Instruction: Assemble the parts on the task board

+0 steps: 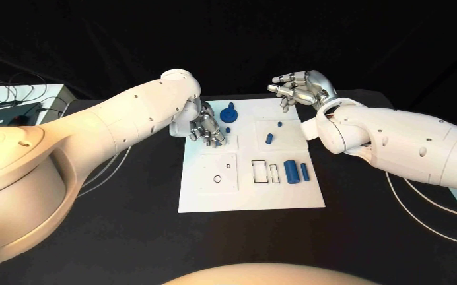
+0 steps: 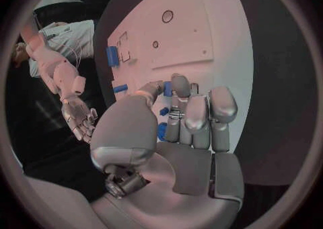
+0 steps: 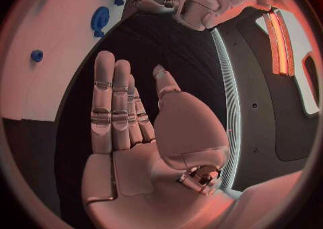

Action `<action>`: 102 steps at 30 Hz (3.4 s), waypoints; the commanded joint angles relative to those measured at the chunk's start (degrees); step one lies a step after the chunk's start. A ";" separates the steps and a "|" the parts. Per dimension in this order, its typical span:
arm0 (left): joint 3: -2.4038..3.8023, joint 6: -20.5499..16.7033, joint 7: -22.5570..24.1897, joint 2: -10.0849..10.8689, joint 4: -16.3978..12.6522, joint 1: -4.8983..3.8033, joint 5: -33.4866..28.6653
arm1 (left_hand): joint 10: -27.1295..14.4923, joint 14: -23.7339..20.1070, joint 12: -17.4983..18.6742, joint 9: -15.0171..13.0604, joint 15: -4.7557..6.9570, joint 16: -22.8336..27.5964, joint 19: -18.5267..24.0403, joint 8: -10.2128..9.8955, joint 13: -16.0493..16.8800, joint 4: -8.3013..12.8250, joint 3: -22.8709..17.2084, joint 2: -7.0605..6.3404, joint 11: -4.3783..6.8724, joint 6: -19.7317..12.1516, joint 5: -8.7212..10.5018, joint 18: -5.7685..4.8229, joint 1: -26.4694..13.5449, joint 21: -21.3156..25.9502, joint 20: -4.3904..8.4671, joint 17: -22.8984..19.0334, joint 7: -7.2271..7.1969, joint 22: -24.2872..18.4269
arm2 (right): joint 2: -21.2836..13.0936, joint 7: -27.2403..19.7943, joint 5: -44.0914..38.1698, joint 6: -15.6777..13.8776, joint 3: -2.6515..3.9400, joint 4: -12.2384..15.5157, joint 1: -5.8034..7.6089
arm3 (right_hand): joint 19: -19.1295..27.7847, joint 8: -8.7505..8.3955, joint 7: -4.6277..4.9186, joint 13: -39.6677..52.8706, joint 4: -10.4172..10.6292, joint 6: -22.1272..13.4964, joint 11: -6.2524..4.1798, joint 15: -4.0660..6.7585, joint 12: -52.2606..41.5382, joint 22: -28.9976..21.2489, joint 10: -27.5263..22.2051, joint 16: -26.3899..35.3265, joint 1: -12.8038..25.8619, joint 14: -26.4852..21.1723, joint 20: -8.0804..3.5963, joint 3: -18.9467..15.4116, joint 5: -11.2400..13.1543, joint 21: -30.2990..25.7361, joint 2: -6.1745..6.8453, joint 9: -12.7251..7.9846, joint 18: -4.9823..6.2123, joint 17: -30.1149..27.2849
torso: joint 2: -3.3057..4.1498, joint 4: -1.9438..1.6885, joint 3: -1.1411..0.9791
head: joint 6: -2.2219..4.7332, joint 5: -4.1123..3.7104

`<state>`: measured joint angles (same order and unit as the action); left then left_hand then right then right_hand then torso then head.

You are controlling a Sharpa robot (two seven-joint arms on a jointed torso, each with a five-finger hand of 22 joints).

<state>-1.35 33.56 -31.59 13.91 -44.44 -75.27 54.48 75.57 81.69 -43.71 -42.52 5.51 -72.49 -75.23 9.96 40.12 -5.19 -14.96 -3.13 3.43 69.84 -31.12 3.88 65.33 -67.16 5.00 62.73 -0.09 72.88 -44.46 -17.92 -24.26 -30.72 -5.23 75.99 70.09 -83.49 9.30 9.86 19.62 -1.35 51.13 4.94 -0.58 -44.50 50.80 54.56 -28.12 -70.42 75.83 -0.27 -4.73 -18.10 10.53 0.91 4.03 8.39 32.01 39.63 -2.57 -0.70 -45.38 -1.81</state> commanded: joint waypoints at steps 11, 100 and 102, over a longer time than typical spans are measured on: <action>-0.13 -2.43 -0.64 -0.40 0.16 0.25 0.23 | -0.05 0.13 -0.30 0.09 -0.22 -0.02 0.01 0.18 -0.10 10.31 -9.69 0.38 0.32 -0.05 -0.04 0.20 0.55 -0.02 -0.10 -0.12 0.11 -0.25 | 0.04 -0.59 -0.42 0.50 0.02 0.07 0.00 | 0.29 0.13 0.41 -0.03 -0.08 -0.05 -0.33 0.19 -0.13 -0.04 -0.08 -0.35 0.30 -0.31 -0.22 0.21 -0.31 0.27 -0.02 -0.01 1.12 -0.07 | -0.07 -0.09 0.00 | -0.02 -0.13; 3.11 -8.03 -2.88 8.20 -11.93 0.11 -5.78 | -0.98 0.06 -1.67 2.14 -0.19 0.62 -0.28 -1.19 0.31 0.71 24.53 0.50 -0.06 0.61 21.28 0.62 2.13 0.59 0.10 -0.28 0.40 -0.88 | -0.52 -0.66 -0.44 0.66 0.02 -0.38 -0.40 | 0.35 0.03 0.48 -0.04 0.01 -0.21 -0.27 0.15 -0.10 -0.25 -0.18 -0.33 0.38 -0.37 -0.18 0.16 -0.34 0.33 -0.02 -0.01 1.13 -0.09 | -0.28 -0.16 0.10 | 0.87 0.33; 3.74 -9.25 -2.81 9.00 -13.12 0.11 -5.98 | -1.15 -0.01 -1.64 2.56 -0.23 0.80 -0.16 -1.68 0.29 0.71 24.20 0.55 -0.21 0.22 21.22 0.70 2.32 0.83 0.09 -0.50 0.66 -1.06 | -0.58 -0.68 -0.46 0.66 0.02 -0.41 -0.48 | 0.35 0.03 0.48 -0.04 0.01 -0.21 -0.27 0.15 -0.10 -0.25 -0.18 -0.33 0.38 -0.37 -0.18 0.16 -0.34 0.33 -0.02 -0.01 1.13 -0.09 | -0.38 -0.20 0.13 | 0.89 0.32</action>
<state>2.36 26.85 -34.50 22.79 -57.04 -75.11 49.78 74.42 81.69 -45.22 -40.18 5.51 -72.03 -75.55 8.60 40.34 -4.43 9.68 -2.29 3.54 70.20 -10.03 3.88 67.53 -66.46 4.91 62.34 0.32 71.92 -44.99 -17.93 -24.29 -30.71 -5.23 75.60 69.64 -83.49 9.30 9.79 19.62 -1.35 50.96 4.84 -0.57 -44.50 50.59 54.46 -28.12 -70.42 75.83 -0.27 -4.73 -18.10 10.53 0.91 4.03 8.94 32.00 39.34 -2.72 -0.59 -44.57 -1.52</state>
